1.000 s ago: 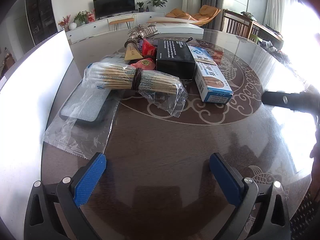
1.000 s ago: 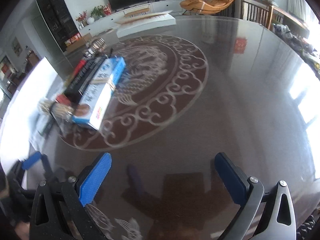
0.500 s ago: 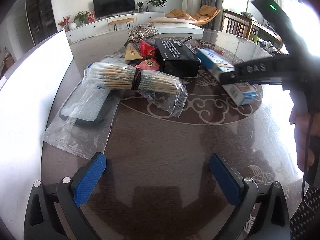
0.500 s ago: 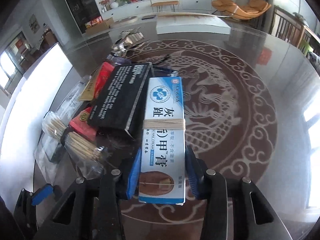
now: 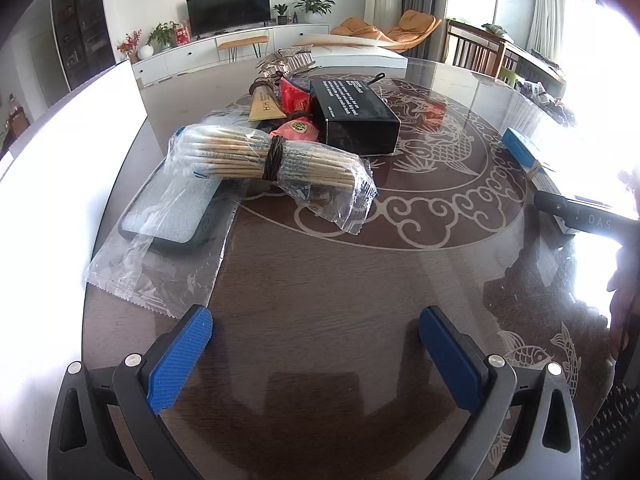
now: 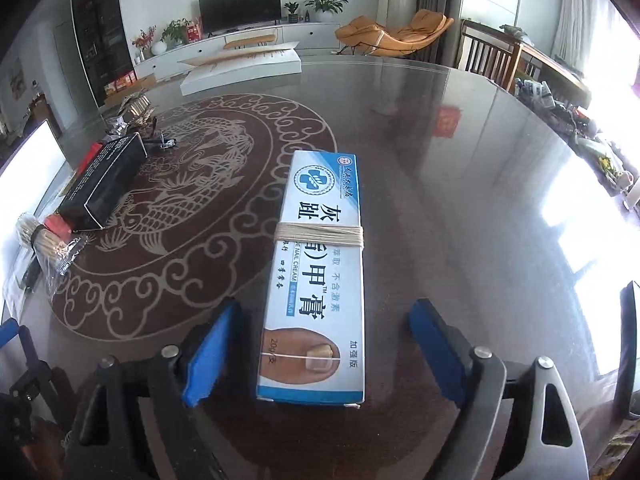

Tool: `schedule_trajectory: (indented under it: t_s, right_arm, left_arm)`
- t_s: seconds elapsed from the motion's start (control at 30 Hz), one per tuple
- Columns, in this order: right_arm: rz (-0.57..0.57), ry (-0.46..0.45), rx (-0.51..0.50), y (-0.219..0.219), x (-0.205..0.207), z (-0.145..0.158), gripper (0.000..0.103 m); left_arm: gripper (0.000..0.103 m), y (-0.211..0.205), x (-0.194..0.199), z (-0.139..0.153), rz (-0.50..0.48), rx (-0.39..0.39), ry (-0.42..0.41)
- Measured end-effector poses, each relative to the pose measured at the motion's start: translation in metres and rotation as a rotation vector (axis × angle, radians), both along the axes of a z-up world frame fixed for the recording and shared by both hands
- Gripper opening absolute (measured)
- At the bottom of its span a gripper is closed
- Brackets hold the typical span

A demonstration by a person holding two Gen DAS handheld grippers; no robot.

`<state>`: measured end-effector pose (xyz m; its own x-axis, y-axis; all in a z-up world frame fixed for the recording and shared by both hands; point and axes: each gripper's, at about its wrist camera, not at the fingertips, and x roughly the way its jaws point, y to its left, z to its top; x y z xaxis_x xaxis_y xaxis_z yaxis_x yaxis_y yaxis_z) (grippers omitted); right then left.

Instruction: Organize objects

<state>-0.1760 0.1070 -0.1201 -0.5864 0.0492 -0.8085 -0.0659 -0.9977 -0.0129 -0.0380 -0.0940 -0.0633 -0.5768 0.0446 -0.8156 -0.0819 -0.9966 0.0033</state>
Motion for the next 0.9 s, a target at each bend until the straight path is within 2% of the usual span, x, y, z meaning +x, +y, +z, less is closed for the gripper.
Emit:
schedule_trajectory:
  t_s: [0.1,0.27,0.9]
  right_arm:
    - [0.000,0.005,0.000,-0.002,0.002,-0.002,0.089]
    - [-0.019,-0.007,-0.002,0.005,0.007,0.007,0.097]
    - [-0.019,-0.007,-0.002,0.005,0.009,0.008,0.099]
  left_arm:
    - [0.103,0.000,0.000,0.000,0.000,0.000,0.000]
    - [0.103,0.000,0.000,0.000,0.000,0.000,0.000]
    - [0.103,0.000,0.000,0.000,-0.001,0.000,0.000]
